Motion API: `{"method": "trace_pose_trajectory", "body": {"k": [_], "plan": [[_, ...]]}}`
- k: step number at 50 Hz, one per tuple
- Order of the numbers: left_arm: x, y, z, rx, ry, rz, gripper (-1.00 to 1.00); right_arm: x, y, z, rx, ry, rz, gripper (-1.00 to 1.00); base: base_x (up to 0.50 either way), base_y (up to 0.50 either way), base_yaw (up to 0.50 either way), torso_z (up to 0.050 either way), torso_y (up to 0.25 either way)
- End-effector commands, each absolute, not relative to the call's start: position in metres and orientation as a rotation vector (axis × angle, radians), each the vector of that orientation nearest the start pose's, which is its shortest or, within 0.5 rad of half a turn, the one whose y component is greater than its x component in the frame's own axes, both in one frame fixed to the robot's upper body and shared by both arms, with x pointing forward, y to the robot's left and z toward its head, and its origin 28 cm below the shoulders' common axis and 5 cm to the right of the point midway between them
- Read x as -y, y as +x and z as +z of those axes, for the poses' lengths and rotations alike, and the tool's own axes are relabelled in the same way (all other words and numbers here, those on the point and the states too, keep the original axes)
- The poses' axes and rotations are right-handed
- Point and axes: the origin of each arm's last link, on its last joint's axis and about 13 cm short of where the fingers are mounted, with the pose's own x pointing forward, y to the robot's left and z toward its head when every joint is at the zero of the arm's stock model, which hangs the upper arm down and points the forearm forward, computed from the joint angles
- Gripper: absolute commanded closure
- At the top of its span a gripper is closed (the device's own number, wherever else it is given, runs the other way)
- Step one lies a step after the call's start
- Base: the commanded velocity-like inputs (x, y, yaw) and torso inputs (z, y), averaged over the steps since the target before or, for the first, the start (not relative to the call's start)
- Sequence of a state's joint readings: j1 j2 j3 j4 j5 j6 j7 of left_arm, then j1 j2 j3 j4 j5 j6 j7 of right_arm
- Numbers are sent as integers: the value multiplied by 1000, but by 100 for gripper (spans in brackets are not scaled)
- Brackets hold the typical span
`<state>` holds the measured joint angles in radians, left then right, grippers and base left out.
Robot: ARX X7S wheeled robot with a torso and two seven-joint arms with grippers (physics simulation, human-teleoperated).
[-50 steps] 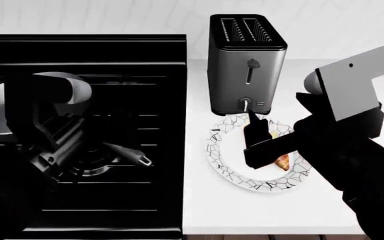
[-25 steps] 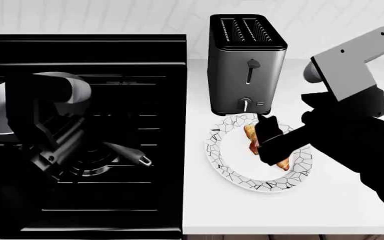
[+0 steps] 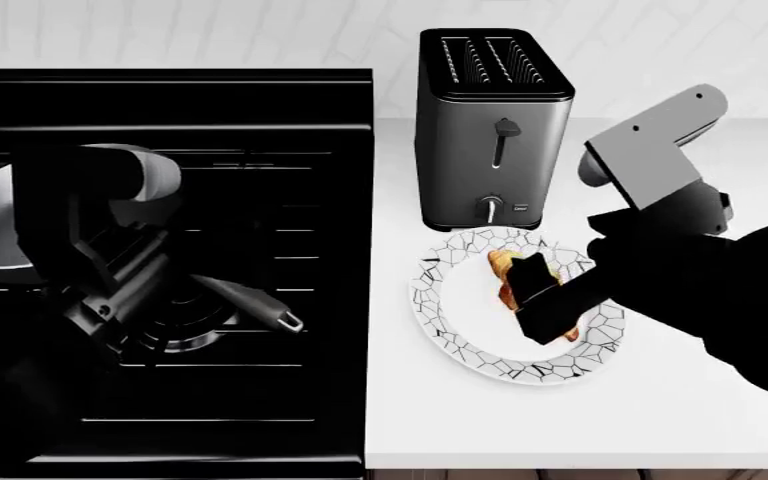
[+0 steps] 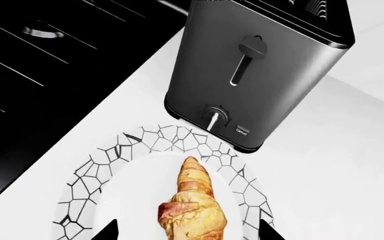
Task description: Pick the croissant and place it on the pan. Then turn on the stove to warm the croissant.
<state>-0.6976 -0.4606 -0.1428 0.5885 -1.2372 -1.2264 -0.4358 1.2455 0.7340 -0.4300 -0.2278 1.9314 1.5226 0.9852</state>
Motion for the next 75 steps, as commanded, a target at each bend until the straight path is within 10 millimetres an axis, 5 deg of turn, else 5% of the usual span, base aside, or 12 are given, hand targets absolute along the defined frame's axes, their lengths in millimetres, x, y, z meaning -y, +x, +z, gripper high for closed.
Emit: {"method": "trace_pose_trajectory", "body": {"k": [1,75], "plan": [[-246,235,236,-26,-111,-341,-100,147,241,286,-509,-380,332,-100,0,0,0,0,0],[-244,247,234,-33,-135,-350,-100,150,279,254,-615,-425,334,-100,0,0,0,0,0]]}}
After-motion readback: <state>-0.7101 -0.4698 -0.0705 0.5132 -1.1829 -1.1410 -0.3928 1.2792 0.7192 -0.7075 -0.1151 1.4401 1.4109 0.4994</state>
